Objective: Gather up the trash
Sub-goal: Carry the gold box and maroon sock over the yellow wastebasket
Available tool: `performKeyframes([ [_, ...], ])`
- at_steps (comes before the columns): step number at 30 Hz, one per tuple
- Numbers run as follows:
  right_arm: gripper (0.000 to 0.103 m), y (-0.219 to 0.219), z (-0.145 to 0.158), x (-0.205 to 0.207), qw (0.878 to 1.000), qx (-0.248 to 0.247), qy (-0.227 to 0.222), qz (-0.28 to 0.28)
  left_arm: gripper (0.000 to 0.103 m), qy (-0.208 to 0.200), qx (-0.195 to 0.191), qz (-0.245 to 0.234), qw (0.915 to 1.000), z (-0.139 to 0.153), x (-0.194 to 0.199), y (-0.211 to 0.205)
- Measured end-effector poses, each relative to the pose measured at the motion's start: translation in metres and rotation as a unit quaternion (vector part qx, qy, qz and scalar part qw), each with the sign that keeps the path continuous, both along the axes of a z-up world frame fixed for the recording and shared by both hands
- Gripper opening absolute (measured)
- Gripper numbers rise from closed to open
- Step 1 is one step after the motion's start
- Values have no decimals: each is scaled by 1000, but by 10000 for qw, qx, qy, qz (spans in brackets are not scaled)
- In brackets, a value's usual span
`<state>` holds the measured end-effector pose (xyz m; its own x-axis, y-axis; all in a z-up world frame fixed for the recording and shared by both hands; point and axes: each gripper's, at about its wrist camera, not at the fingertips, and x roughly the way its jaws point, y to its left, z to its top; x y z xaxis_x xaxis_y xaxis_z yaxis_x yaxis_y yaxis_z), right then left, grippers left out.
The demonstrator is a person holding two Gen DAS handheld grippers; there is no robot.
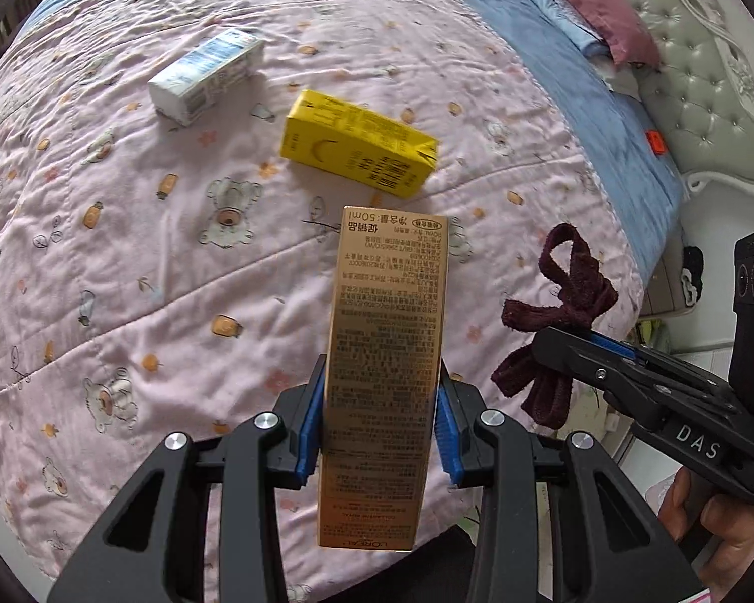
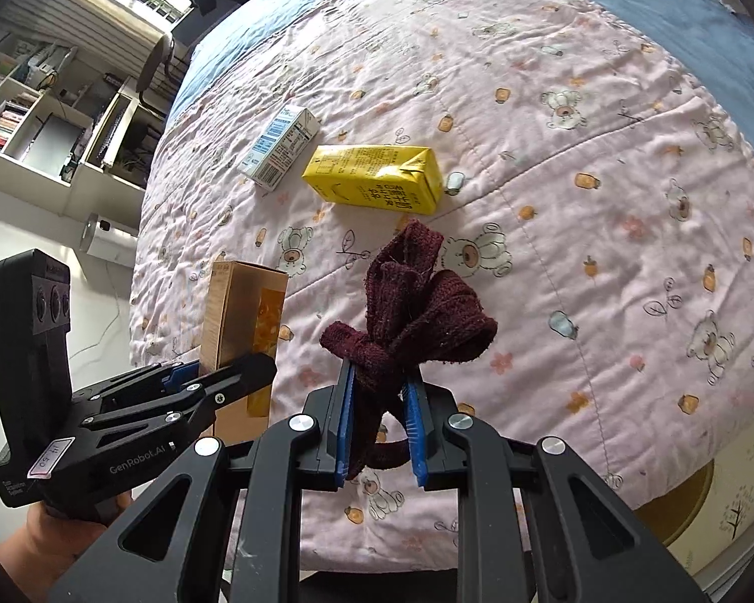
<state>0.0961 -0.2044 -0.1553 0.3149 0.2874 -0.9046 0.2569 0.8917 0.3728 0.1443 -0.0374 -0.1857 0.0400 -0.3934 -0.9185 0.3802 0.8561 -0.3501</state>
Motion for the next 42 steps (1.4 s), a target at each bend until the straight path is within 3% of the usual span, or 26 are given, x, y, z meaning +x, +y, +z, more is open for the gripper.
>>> performKeyframes([
  [9,18,-59,18,-84,9985,-85,-63,-532,38,85,-45,-705,9975,1,-57,-80],
  [25,18,-202,24,-288,9891,-240,273,-1429,38,326,94,-1882,9815,-7,-226,-246],
  [33,18,-237,5,-341,9845,-154,504,-1671,38,382,346,-2359,9704,-21,-273,-295],
  [42,18,-253,-6,-372,9808,-4,645,-1839,38,487,481,-2543,9647,-38,-299,-323],
])
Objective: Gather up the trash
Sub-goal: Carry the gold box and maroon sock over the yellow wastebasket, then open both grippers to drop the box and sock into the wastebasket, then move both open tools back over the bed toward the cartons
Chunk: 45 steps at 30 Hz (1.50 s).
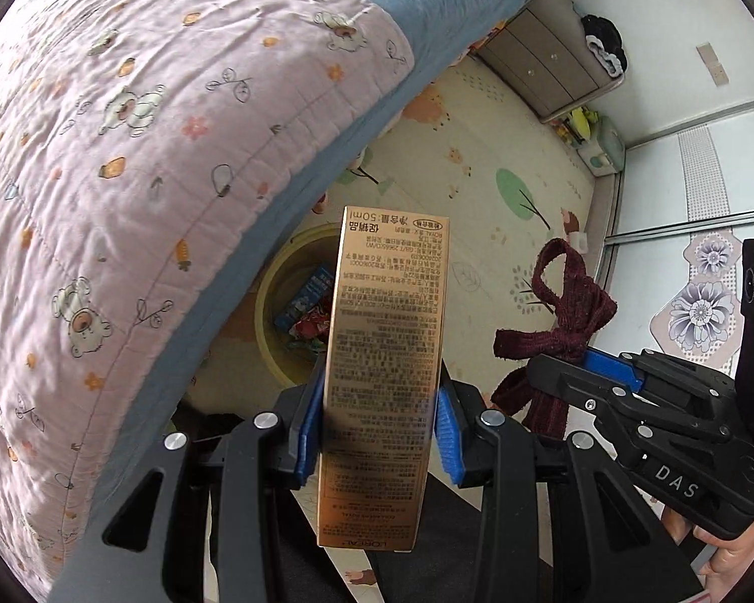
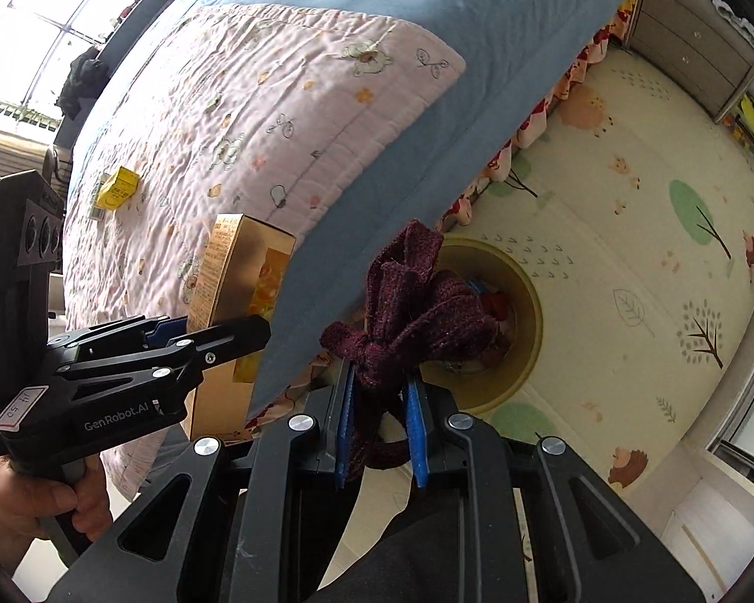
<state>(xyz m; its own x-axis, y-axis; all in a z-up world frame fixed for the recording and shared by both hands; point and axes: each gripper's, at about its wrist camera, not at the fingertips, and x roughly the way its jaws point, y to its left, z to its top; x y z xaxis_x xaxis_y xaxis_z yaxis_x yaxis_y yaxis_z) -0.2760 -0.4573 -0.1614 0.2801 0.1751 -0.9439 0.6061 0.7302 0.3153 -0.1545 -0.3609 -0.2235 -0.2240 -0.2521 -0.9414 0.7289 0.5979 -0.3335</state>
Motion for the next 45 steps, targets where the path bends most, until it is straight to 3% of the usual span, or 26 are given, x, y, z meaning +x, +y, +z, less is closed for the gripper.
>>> performKeyframes([
  [7,19,0,-4,-3,9999,6,27,102,38,27,66,37,10000,-7,-7,-6],
  [10,25,1,-8,-3,9998,8,113,157,39,24,91,-1,10000,-9,-10,-9],
  [11,29,1,-10,-4,9998,2,132,151,41,-14,118,-18,9999,-9,-10,-9],
  [12,40,0,-11,-5,9998,13,156,141,51,-46,146,-34,9999,-9,-11,-10],
  [13,43,0,-12,-6,9998,25,163,133,57,-79,179,-28,9998,-10,-12,-11],
  [16,43,-2,-13,-10,9998,31,191,111,68,-31,158,29,9999,-10,-10,-8],
  [33,43,-3,-2,-10,9999,-36,94,104,68,-220,55,218,9995,6,-7,6],
  [45,42,24,19,50,9977,-123,-123,657,68,-442,-134,728,9963,34,33,47],
])
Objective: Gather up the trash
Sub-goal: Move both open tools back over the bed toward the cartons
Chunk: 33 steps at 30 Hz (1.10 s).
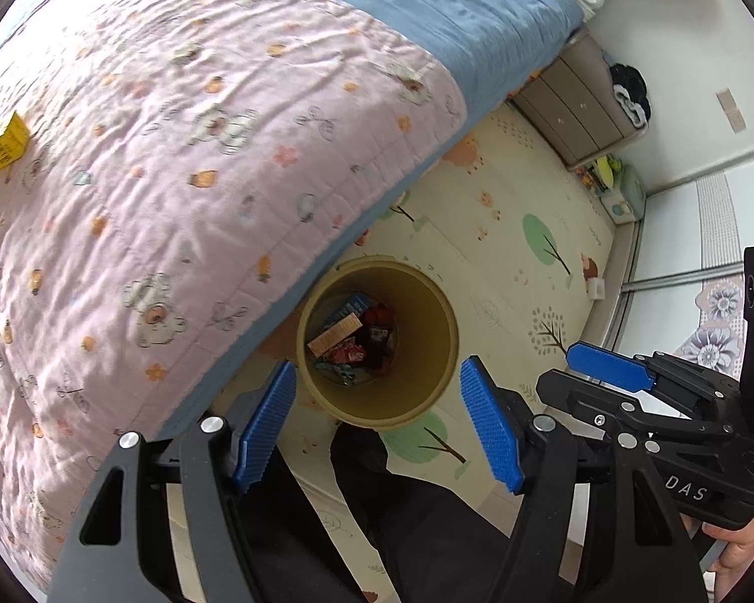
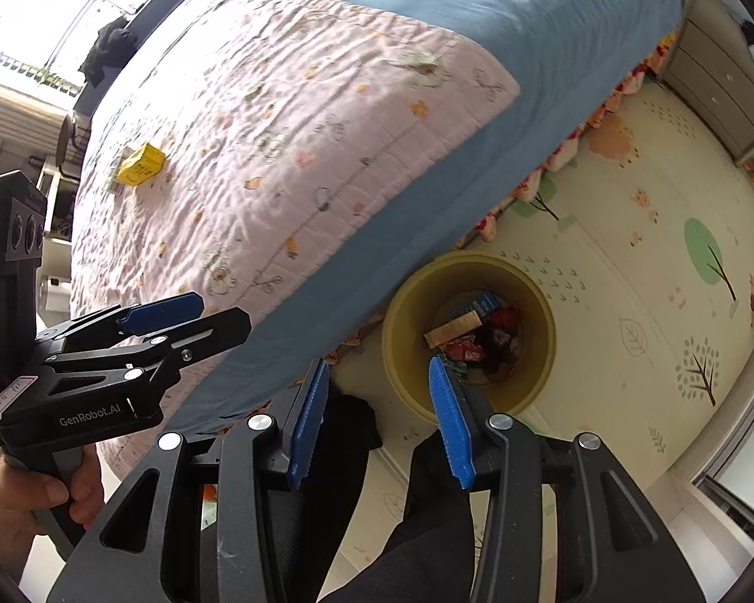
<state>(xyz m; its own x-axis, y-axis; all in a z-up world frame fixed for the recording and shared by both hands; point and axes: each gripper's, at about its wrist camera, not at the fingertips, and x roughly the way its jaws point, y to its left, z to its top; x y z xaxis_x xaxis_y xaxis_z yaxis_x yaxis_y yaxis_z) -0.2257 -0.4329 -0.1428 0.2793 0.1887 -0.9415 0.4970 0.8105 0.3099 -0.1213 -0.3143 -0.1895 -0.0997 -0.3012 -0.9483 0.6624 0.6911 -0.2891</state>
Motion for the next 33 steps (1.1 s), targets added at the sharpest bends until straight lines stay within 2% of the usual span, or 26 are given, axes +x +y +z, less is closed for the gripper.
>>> performKeyframes([
  [7,42,47,9,71,9981,0,-160,600,68,-175,-9,571,9982,14,52,55],
  [13,41,98,14,135,9940,-32,-310,1053,68,-405,41,1074,9934,28,107,121],
  [25,41,211,15,254,9817,-179,-540,1817,72,-728,57,1676,9831,42,208,235],
  [33,41,241,12,323,9692,-428,-551,2362,76,-694,36,2278,9712,37,257,285],
])
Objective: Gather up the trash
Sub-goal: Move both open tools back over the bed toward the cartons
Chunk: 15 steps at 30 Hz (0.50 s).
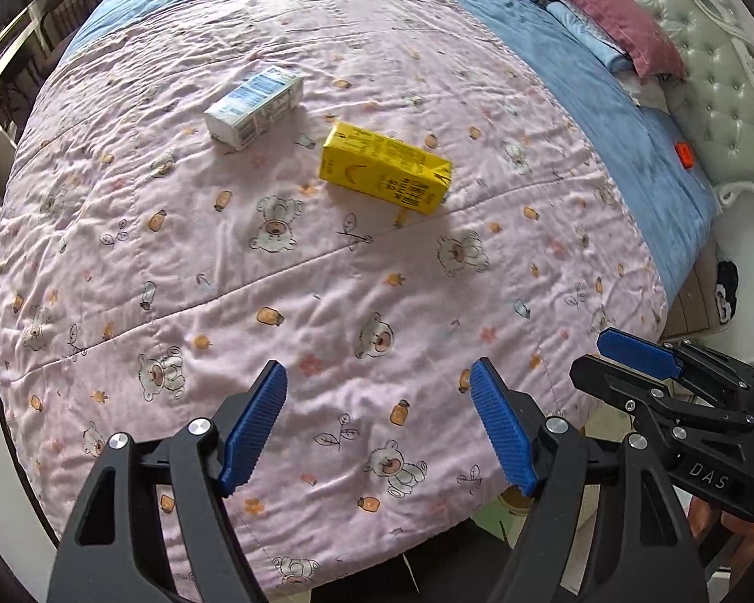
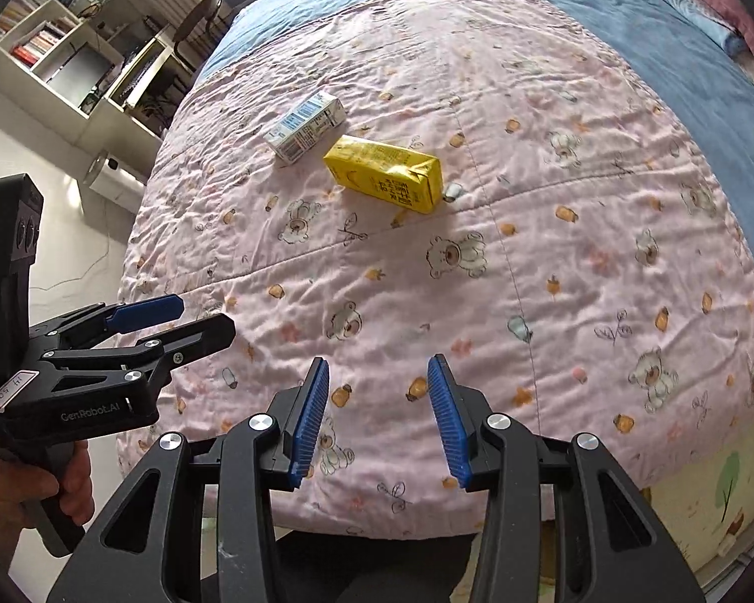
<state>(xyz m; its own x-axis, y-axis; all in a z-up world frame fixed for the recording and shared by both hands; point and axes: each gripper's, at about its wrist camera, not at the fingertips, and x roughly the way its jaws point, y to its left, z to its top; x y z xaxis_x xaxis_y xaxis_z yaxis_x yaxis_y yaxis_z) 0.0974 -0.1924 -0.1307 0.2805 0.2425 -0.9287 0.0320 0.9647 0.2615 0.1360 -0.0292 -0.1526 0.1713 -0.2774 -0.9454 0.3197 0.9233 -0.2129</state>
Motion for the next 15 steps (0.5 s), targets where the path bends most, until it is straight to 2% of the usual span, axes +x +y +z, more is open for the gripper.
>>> performKeyframes([
  [8,50,-1,-28,86,9984,-129,71,540,78,21,158,493,9987,-13,48,19],
  [13,65,6,-51,141,9933,-354,-21,1097,79,131,242,697,9972,-33,85,22],
  [15,65,13,-64,158,9894,-437,-3,1382,79,154,278,752,9967,-42,100,23],
])
